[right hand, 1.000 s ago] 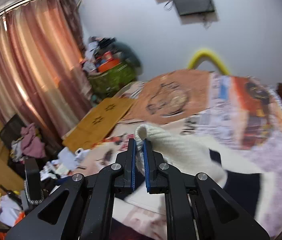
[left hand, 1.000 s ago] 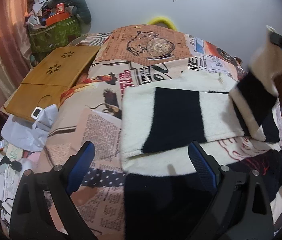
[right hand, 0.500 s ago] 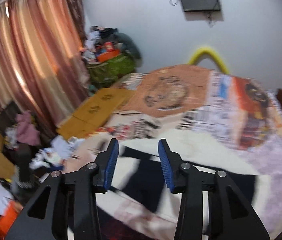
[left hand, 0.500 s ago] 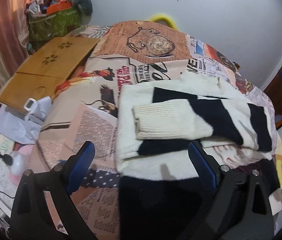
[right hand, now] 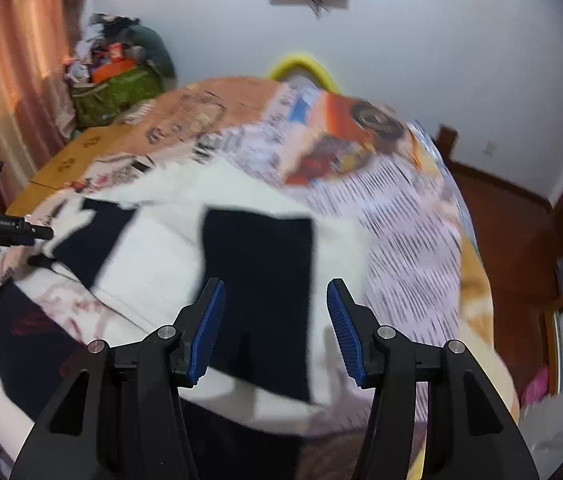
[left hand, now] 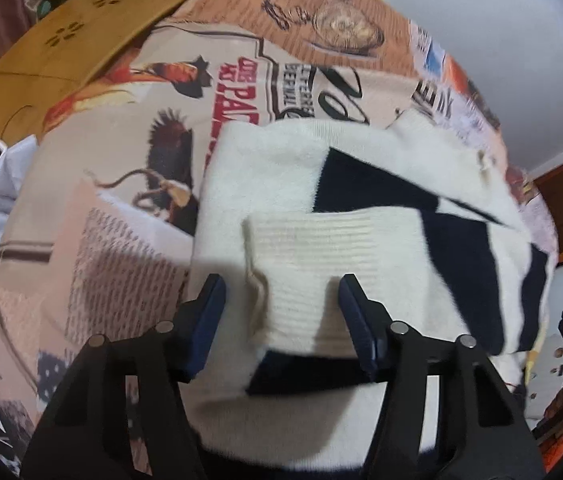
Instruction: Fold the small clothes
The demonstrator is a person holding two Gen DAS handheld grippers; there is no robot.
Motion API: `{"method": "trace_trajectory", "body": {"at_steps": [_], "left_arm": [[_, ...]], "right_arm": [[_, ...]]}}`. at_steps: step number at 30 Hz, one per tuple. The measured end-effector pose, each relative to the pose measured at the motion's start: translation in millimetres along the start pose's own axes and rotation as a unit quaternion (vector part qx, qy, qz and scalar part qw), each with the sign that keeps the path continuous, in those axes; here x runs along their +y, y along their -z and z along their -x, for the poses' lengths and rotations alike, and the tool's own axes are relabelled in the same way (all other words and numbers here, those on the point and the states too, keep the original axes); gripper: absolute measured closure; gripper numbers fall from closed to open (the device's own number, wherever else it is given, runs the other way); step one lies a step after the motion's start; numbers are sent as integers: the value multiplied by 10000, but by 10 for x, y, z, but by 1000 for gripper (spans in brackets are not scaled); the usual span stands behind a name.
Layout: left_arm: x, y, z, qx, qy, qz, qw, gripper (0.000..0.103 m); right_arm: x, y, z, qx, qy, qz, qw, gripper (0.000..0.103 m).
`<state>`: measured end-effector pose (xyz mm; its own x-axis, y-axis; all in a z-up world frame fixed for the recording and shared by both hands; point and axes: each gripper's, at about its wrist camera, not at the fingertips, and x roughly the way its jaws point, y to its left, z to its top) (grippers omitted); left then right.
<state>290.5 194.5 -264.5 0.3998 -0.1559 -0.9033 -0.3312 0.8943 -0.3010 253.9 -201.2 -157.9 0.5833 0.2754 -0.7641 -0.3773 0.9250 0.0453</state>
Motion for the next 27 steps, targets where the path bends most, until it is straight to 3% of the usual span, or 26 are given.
{"method": "trace_trajectory", "body": {"at_steps": [3,5,8,15,18,22,27], "left_arm": [[-44,-50,-44,-10,-78,-65,9999,53],[-88,-69,-11,-58,-144,-182,9997,76],[-188,-82,18,-43,-205,-490,9986,91],[-379,-150,372,-888,-684,-1014,9885,93],[-394,-207,540,-1165,-720,-1125,9842,93],[-378,-233,408,-1089,-966,-1251,9814,93],[-257,-167,-32,-631,-1387,-1235,9806,93]], "right_arm": [[-127,75,-52,56,-55,-268,9996,54],[-172,75,-67,33,-152,-392,9991,54],[-191,56,-98,-3,-283,-473,9985,54],[-166,-49,-157,-134,-551,-499,9971,54],[-130,-82,-195,-134,-544,-392,9977,54],[-122,-118,-256,-113,-505,-312,9982,54],[-104,-196,-347,-107,-556,-257,9981,54]]}}
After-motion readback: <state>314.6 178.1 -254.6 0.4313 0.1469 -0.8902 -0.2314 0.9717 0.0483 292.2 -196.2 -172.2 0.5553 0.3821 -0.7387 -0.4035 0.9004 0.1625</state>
